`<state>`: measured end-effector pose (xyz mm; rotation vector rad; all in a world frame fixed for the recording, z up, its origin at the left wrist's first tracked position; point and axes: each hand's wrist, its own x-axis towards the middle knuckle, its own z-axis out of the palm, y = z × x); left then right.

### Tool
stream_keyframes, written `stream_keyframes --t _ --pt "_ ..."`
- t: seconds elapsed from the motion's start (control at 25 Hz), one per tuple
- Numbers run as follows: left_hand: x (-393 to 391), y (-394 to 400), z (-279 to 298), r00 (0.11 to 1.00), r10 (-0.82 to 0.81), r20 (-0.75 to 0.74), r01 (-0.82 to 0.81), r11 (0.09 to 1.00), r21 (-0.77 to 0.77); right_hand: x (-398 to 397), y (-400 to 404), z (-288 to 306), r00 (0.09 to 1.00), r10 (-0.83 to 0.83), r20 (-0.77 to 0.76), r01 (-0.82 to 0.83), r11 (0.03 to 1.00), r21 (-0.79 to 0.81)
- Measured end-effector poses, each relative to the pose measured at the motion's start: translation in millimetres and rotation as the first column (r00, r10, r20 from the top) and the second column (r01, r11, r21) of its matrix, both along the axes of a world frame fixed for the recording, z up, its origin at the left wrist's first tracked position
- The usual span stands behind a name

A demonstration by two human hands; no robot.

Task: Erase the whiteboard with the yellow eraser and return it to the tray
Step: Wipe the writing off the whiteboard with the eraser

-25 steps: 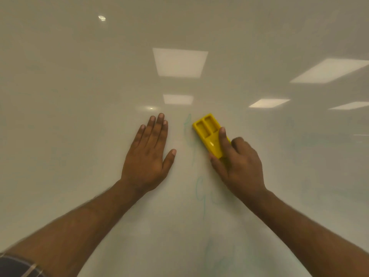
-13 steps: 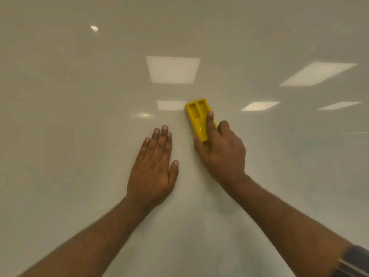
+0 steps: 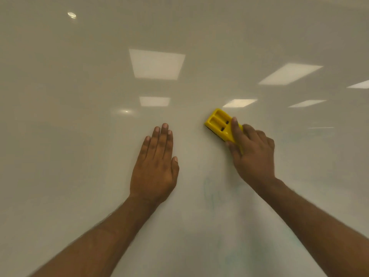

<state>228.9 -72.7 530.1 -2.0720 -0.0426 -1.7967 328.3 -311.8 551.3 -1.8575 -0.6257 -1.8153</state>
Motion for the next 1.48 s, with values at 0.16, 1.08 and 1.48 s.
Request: stream_keyframes --t 0.16,1.08,1.48 --pt "0 1 -2 1.000 -0.019 -0.008 0.019 1.000 0.004 -14 23 -6 0.997 0.063 0.048 -0.059 0.994 -0.091" --pt "8 -24 -55 0.998 0.049 0.028 -0.043 0.982 -0.185 47 -66 -125 0.933 0.224 0.281 -0.037 0.838 -0.545" --pt "10 -23 -72 0.997 0.073 -0.028 -0.074 0.996 -0.048 21 -8 -135 0.915 0.387 0.115 -0.317 0.866 -0.387"
